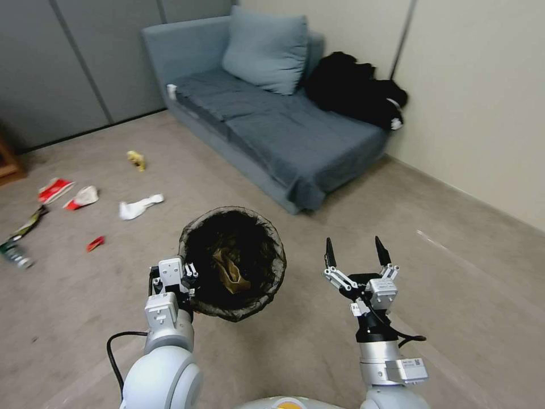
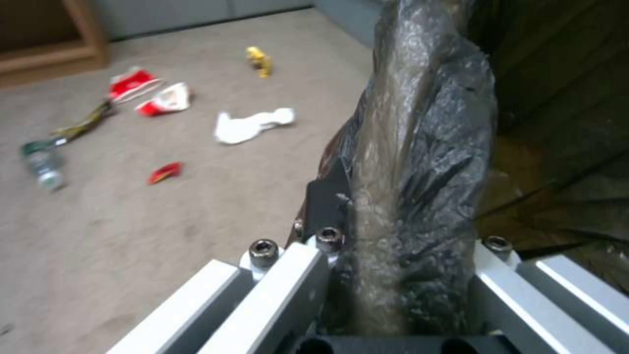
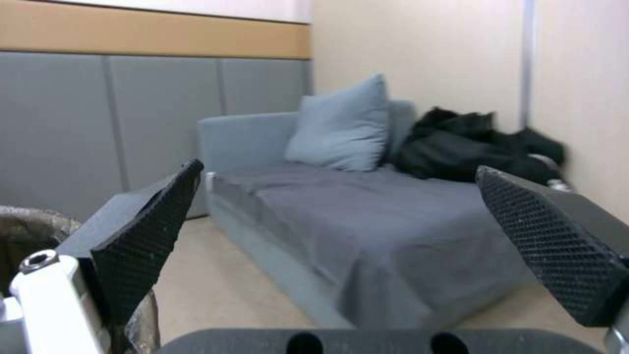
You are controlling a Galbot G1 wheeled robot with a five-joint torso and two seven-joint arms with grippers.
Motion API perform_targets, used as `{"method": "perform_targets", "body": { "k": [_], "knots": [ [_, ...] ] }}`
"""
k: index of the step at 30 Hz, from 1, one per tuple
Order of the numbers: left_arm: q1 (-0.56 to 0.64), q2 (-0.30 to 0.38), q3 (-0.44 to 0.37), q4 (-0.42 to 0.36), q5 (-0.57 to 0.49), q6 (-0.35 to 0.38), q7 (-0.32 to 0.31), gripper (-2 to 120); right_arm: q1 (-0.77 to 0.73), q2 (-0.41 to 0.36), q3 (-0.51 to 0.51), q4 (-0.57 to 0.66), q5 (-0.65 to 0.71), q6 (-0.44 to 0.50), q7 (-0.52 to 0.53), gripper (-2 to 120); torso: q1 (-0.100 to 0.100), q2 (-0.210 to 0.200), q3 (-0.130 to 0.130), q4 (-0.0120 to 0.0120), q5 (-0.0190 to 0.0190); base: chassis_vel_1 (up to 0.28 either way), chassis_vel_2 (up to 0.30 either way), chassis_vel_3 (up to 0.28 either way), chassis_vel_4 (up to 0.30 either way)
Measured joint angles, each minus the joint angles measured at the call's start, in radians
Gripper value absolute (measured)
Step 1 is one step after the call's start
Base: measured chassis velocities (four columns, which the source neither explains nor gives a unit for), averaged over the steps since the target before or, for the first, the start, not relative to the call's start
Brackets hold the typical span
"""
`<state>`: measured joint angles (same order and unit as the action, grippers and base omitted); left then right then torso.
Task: Pick up the trash bin, then pick up the garbage from the floor and place it into the trash bin.
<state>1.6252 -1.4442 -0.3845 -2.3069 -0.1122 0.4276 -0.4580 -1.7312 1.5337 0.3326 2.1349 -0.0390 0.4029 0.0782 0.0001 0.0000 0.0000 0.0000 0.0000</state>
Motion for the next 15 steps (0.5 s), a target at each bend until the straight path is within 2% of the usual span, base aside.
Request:
{"method": "perform_targets", "body": {
  "k": [15],
  "knots": [
    [-0.003,-0.001,-0.001,0.003,0.0,0.001,0.001,0,0.0,0.0,-0.002,-0.002,-0.004,0.006,-0.003,100,0.0,0.0,0.0,0.0,0.0,0.127,0.129,0.132,0.116]
  ]
}}
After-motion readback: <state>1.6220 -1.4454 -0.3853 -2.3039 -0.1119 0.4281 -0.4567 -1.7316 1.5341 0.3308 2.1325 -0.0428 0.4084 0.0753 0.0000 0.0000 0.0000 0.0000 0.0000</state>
